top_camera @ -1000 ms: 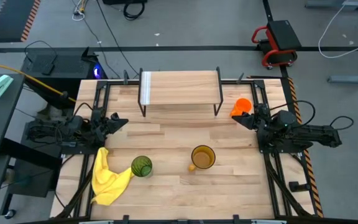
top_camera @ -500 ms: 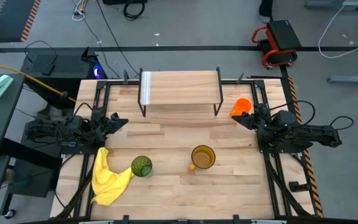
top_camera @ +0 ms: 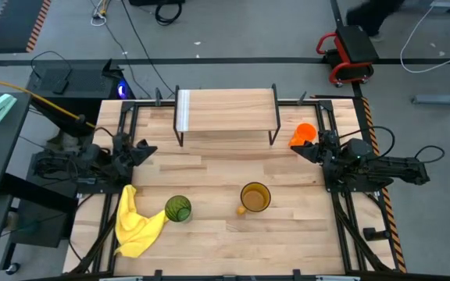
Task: Stack small to large cups/mugs on shelf
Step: Put the green cup on the shelf
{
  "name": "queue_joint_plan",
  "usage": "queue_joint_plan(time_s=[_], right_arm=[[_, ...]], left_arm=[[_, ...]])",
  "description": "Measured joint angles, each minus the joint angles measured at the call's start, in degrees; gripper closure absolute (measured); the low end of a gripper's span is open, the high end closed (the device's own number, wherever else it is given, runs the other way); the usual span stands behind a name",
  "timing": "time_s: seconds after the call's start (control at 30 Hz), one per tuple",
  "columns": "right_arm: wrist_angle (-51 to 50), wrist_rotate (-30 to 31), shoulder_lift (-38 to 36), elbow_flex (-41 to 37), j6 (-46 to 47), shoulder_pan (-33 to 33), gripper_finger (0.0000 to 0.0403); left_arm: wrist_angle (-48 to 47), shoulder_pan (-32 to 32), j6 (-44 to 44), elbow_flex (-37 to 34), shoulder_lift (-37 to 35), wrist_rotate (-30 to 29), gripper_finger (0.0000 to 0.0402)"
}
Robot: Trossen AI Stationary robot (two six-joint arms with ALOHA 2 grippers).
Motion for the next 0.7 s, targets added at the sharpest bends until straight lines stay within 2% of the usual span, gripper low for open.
queue_joint_plan(time_s=[0.13, 0.33, 0.7], right_arm=[[-0.1, 0.0, 0.0, 0.0, 0.0, 0.0, 0.0298], [-0.3, 0.0, 0.0, 0.0, 0.0, 0.0, 0.0298], [-0.3, 0.0, 0.0, 0.0, 0.0, 0.0, 0.0298]], left_arm=[[0.6, 0.0, 2.7, 2.8, 0.1, 1.0, 0.0373], [-1.9, 0.0, 9.8, 11.2, 3.8, 3.1, 0.0379], [-34.6, 0.0, 9.1, 34.0, 21.2, 3.1, 0.0386]])
